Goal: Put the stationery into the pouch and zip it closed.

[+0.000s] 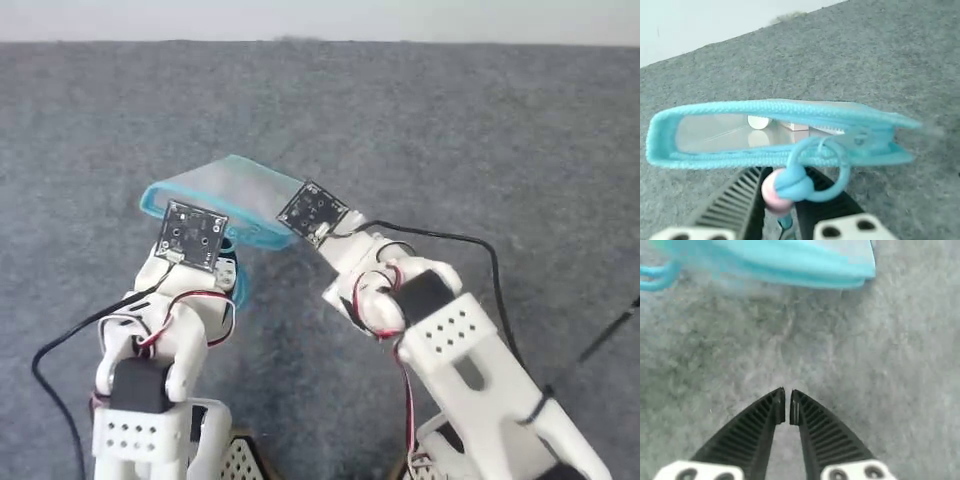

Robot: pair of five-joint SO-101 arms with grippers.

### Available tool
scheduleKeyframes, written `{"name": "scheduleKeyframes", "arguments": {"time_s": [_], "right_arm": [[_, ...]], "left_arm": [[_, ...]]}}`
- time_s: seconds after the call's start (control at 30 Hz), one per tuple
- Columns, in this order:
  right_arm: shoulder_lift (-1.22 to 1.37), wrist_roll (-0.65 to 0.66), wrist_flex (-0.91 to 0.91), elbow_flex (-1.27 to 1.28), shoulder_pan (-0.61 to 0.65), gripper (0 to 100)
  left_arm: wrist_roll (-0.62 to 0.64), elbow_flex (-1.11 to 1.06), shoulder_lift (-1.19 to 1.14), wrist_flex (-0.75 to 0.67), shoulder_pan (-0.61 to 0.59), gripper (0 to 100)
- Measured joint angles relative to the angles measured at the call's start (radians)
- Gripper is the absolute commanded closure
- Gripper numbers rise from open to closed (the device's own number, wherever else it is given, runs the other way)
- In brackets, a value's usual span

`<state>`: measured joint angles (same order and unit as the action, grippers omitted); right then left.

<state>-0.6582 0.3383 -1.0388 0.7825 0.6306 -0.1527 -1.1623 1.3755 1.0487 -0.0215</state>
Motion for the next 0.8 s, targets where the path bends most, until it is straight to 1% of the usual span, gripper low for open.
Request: {"name": "scheduleKeyframes", "arguments": {"time_s": [0.07,0.13,0.27,0.43,0.57,0.8], "right_arm": [[-0.052,-0.014,0.012,0.0,0.025,72.5],[-0.118,-0.032,0.032,0.003,0.078,67.7],[-0.244,-0.037,0.089,0.034,0.147,67.5],[-0.259,0.003,0.141,0.037,0.221,67.5],[-0.176,0.015,0.164,0.015,0.23,67.3],[-0.031,0.025,0.164,-0.115,0.23,67.3]], "left_arm": [[0.0,0.0,0.0,0.0,0.0,99],[0.0,0.0,0.0,0.0,0.0,99],[0.0,0.0,0.0,0.0,0.0,99],[0.002,0.0,0.0,0.0,0.0,99],[0.002,0.0,0.0,0.0,0.0,99],[0.002,0.0,0.0,0.0,0.0,99]]}}
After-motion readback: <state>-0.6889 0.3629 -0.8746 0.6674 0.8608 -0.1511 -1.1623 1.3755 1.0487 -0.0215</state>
